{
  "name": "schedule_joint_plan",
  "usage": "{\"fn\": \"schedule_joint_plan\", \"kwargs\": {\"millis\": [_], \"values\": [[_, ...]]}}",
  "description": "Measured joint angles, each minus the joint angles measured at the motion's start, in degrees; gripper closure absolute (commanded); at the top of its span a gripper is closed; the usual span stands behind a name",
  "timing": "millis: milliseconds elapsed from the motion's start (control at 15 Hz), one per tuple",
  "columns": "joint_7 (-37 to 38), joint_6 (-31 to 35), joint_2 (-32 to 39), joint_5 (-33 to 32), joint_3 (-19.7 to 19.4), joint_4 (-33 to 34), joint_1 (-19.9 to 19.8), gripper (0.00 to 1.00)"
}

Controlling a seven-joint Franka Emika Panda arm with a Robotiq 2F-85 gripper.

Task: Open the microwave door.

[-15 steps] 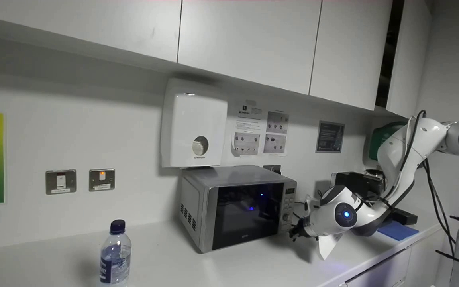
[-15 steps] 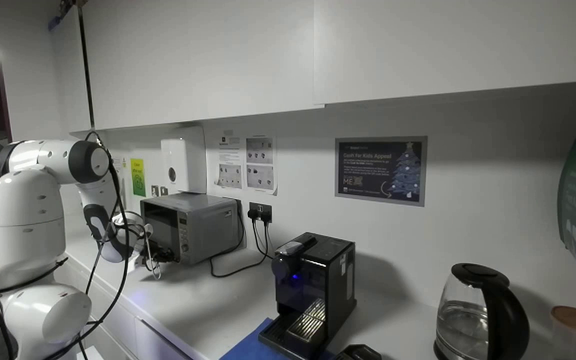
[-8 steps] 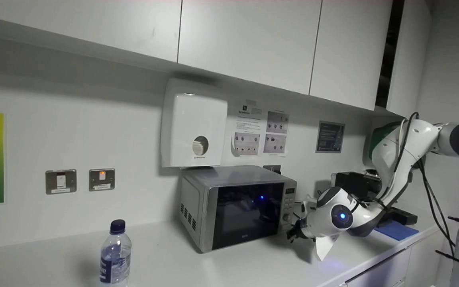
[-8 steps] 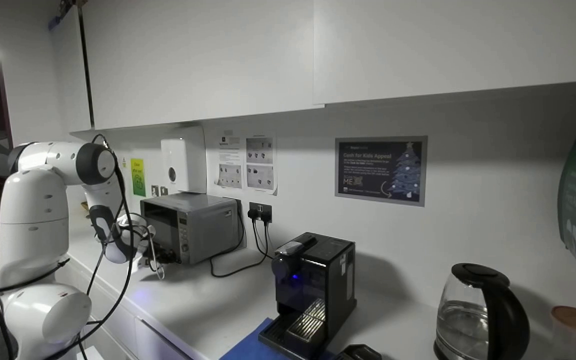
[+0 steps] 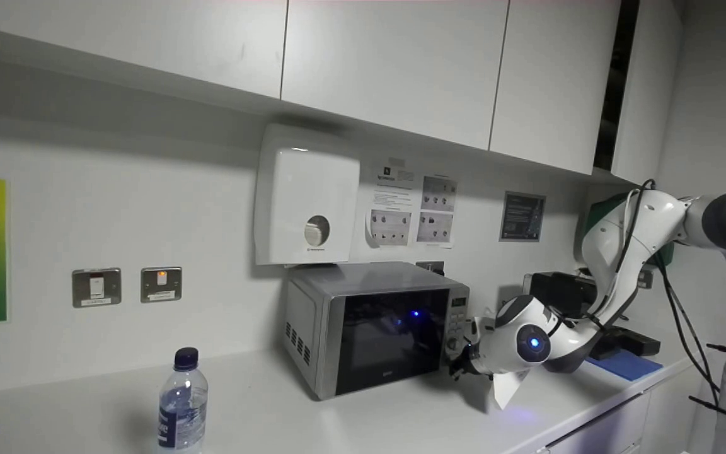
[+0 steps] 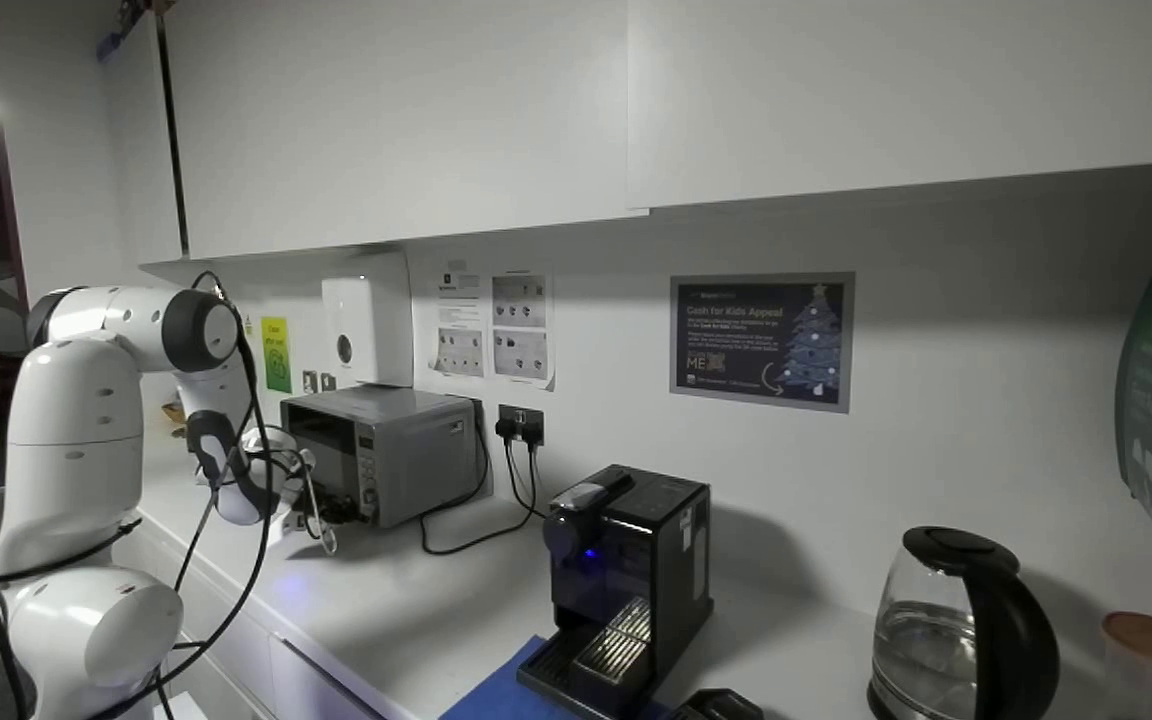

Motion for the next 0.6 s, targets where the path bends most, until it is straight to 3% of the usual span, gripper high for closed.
{"fn": "schedule_joint_plan", "kwargs": {"millis": [600], "values": [[-1.85, -4.03, 1.45, -0.24, 0.00, 0.47, 1.34, 1.00]]}}
